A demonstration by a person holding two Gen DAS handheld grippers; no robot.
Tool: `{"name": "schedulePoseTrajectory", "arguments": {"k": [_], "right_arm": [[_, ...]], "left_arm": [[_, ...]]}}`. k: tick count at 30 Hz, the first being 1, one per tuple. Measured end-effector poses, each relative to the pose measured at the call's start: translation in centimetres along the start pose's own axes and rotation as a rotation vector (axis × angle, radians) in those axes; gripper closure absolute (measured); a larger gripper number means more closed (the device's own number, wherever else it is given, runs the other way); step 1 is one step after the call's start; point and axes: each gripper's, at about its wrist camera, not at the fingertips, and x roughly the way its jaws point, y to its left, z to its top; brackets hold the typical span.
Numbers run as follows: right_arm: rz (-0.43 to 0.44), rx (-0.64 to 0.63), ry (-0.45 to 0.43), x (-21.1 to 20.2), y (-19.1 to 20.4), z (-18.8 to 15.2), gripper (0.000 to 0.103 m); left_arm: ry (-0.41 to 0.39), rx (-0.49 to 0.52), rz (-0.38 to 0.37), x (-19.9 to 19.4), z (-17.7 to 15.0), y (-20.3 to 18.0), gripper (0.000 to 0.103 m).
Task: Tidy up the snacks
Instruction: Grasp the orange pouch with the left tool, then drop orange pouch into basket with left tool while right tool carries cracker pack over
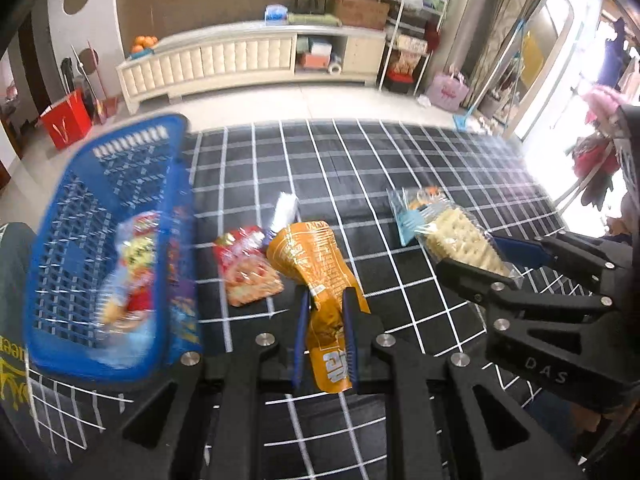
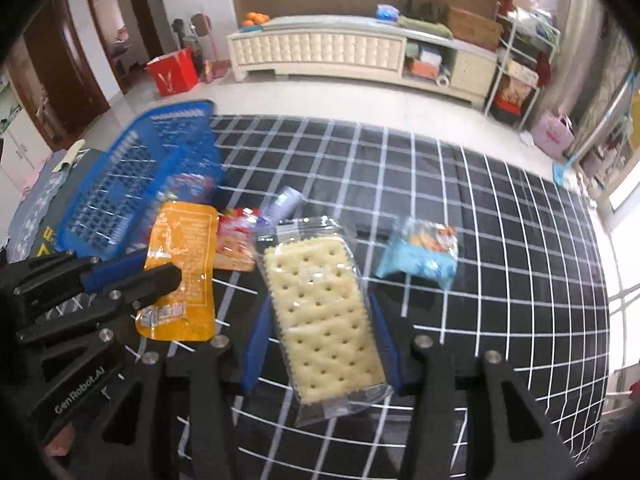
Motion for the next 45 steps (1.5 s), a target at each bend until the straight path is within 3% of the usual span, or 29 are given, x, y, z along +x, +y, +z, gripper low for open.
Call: {"name": "schedulePoseTrajectory", "arguments": {"k": [10,21,31,39,43,45], "right_arm": [[0.028,-0.070,-0.063,-1.9,7.0,3.1,0.050],[0.089,-0.081,-0.056,0.6,11.9,6.2,0.050],[0.080,-0.112,-0.022,4.4,14.3,8.9,0.050],[0.093,-0.094,0.012,7.3,14.1,10.0,0.050],[0.091,-0.086,0.032,8.3,13.7,9.9,0.050],[0.089,-0.083,0.035,8.4,13.5,9.9,0.050]], "left_arm": [[-0.090,0.015,0.067,-5.9,0.9,6.9,0.088],[-0.101,0.054,0.132,-7.8,2.2,13.4,0.088],[-0.060,0.097,0.164,-4.7,4.4,16.4,0.088],[0.003,0.068,0.159,-1.1,7.2,19.5,0.087],[-0.008,0.095,0.136,0.3,8.7,20.3,0.083],[-0.005,0.113,0.170,0.9,9.1,20.6,0.077]]}}
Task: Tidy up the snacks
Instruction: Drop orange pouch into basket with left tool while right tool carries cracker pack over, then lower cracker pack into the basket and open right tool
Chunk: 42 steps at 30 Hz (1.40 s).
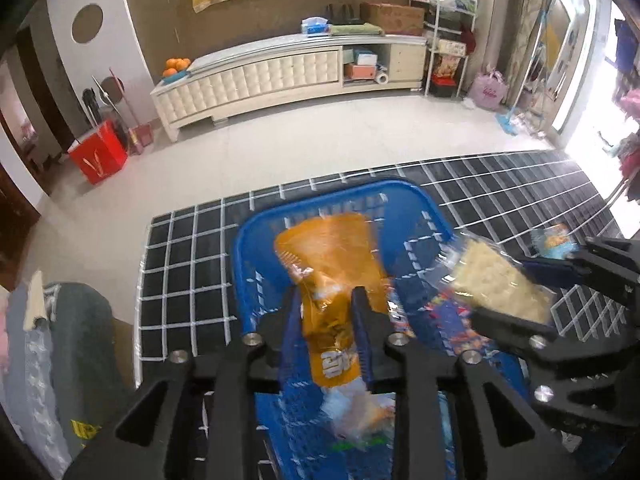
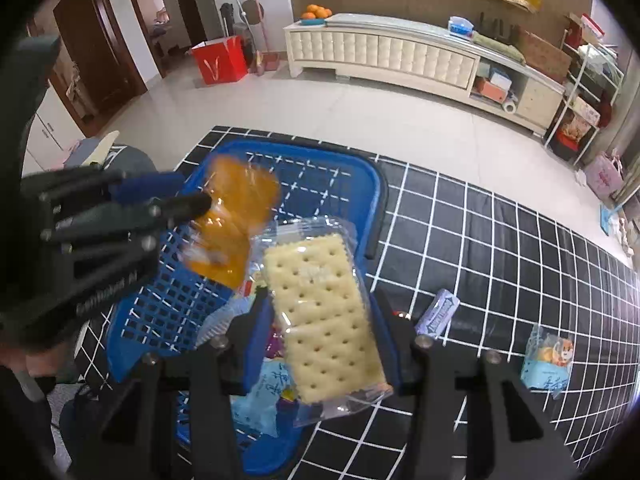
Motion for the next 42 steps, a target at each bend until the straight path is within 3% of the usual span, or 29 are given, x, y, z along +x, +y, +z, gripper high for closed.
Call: {"name": "schedulePoseTrajectory", "arguments": {"k": [3,9,16,24,42], "right_arm": [[-0.002,0.011,0.002,-0.3,-0.4,0.0,0.050],[-0.006,0.010,-0.018,-2.0,-0.2,-0.1,0.050],[0.003,-0.021,-0.032,-3.1,2.1,0.3,0.050],[0.025,-0.018,0.009,-1.7,4.2,0.4,0.050],[-0.065,-0.049,0.103,2.1,7.6,-1.9,0.050]], "left_arm": [[0.009,-0.014,0.010,0.5,0.4,0.5,0.069],[0.020,-0.088,-0.011,-0.3,-0.3,2.1,0.069],[0.006,-0.102,0.002,-2.7,-2.0,2.7,0.069],[-0.004,-0.119,0.000,-4.9,-4.3,4.0,0.069],[0.005,-0.129,-0.022,-5.5,-8.7,5.9,0.067]]}}
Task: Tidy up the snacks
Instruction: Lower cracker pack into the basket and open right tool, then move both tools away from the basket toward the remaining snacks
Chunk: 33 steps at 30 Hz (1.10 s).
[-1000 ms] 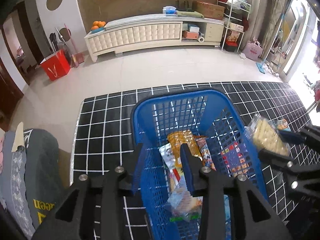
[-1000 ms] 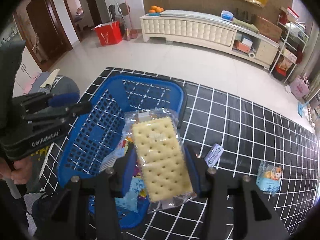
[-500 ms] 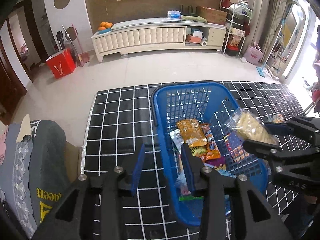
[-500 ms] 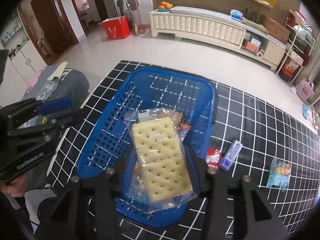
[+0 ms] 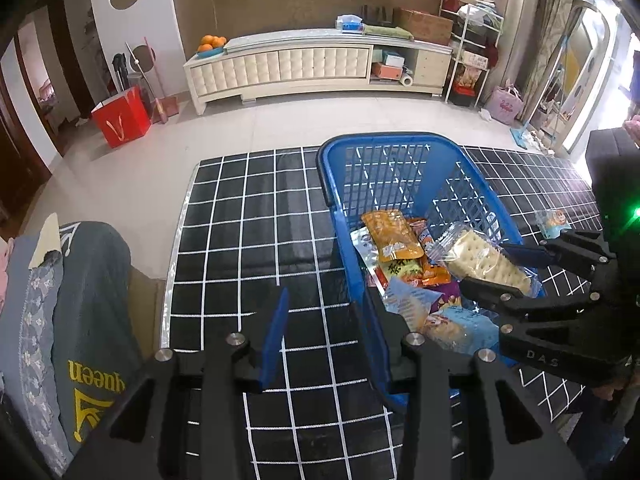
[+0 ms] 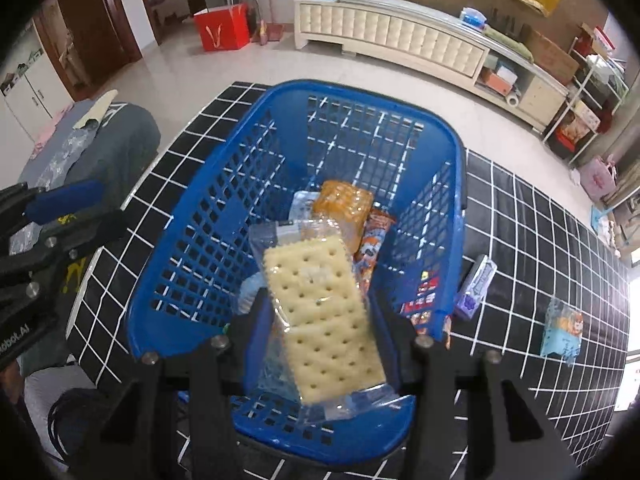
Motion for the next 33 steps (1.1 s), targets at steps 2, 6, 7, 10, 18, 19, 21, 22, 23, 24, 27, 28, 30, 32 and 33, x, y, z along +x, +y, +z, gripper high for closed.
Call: {"name": "schedulePoseTrajectory", "arguments": {"k": [2,6,7,10,18,19,21,22,23,24,27,28,30,32,33], "right_arm": [[-0.016,-0.001,0.014,0.2,0.1,-0.1,0.049],[-0.016,0.011,0.048,0.8,-0.2,-0.3,0.035],[-0.017,0.011,0.044,0.6,-0.4,-0.4,0.026],[-0.041,0.019,0.001,-0.5,-0.7,-0.6,0.021],[-0.011,0.041,-0.047,-3.9,-3.1,-1.5,0.021],[-0.008,0.046,-0.053,-4.2,-3.5,-1.7,0.021],[0.003,0.063,-0.066,-5.3,-4.6,-2.3,0.021],[0.007,0.070,-0.071,-5.6,-5.0,-2.5,0.021],[0.009,0.079,-0.077,-6.1,-5.5,-2.9,0.021],[0.010,0.087,-0.084,-6.7,-6.2,-3.2,0.021],[-0.001,0.106,-0.101,-8.1,-7.9,-4.2,0.021],[-0.002,0.111,-0.108,-8.5,-8.4,-4.6,0.021],[-0.005,0.121,-0.119,-9.5,-9.6,-5.2,0.021],[-0.009,0.131,-0.129,-10.2,-10.9,-5.8,0.021],[-0.009,0.136,-0.133,-10.5,-11.4,-6.1,0.021]], "left_arm": [[-0.001,0.000,-0.001,-0.1,-0.2,0.0,0.067],[-0.003,0.010,-0.004,-0.4,-0.3,-0.3,0.067],[-0.004,0.013,-0.004,-0.4,-0.4,-0.4,0.067],[-0.005,0.019,-0.003,-0.7,-0.4,-0.8,0.067],[0.003,0.035,0.010,-1.7,-0.7,-2.5,0.067],[0.002,0.036,0.009,-2.0,-0.7,-2.8,0.067],[-0.003,0.039,0.009,-2.6,-0.7,-3.4,0.063],[-0.008,0.044,0.011,-3.0,-0.6,-4.0,0.063],[-0.010,0.049,0.014,-3.3,-0.6,-4.4,0.063],[-0.013,0.056,0.016,-3.6,-0.5,-4.9,0.063],[-0.023,0.078,0.018,-4.4,-0.3,-6.6,0.062],[-0.025,0.085,0.018,-4.7,-0.2,-7.3,0.061],[-0.036,0.096,0.021,-5.2,-0.1,-8.5,0.049],[-0.051,0.108,0.020,-5.6,0.1,-9.9,0.048],[-0.050,0.111,0.012,-5.7,0.2,-10.8,0.048]]}}
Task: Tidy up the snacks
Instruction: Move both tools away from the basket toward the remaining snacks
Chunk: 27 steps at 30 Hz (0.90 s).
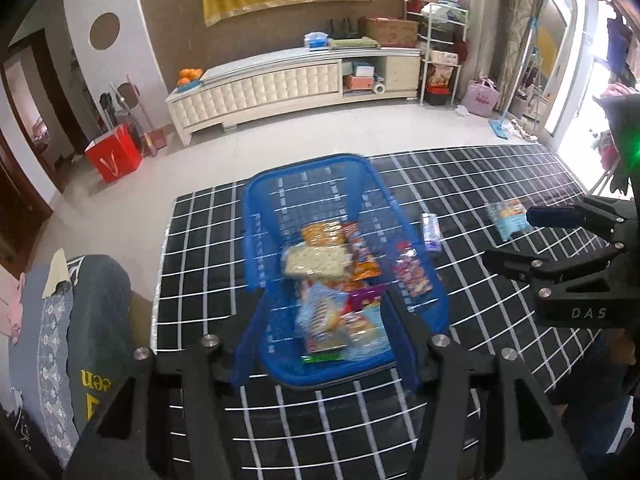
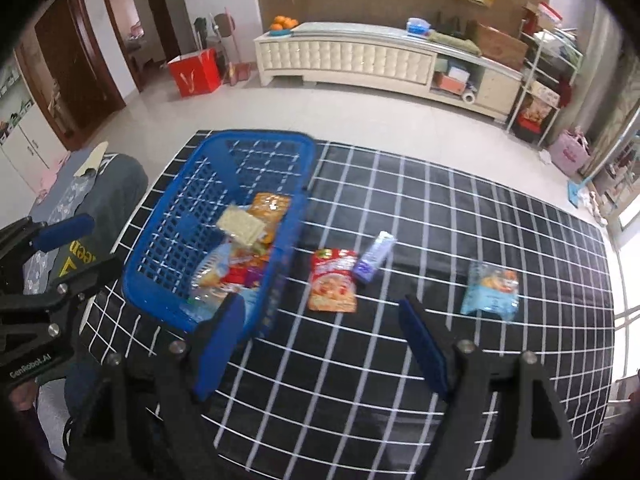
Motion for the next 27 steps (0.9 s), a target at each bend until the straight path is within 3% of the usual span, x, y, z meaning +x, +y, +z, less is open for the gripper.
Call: {"name": "schedulePoseTrajectory", "arguments": {"k": [13,22,27], "right_arm": [[-0.014,0.121,-0.014,-1.9,-10.2,-2.9,0.021],[-0.007,0.188,0.027,-0.9,-15.6,-4.3,0.021],[0.007,0.234,0.048,0.2,-17.9,-4.9,0.020]], "left_arm": [[0.006,0.039,-0.028,1.1,3.0,-9.4,0.042],[0.071,0.038,-0.064,4.0,4.6,-14.5,0.040],[0.120,0.034,-0.040,6.1,5.1,-16.7,0.039]]}}
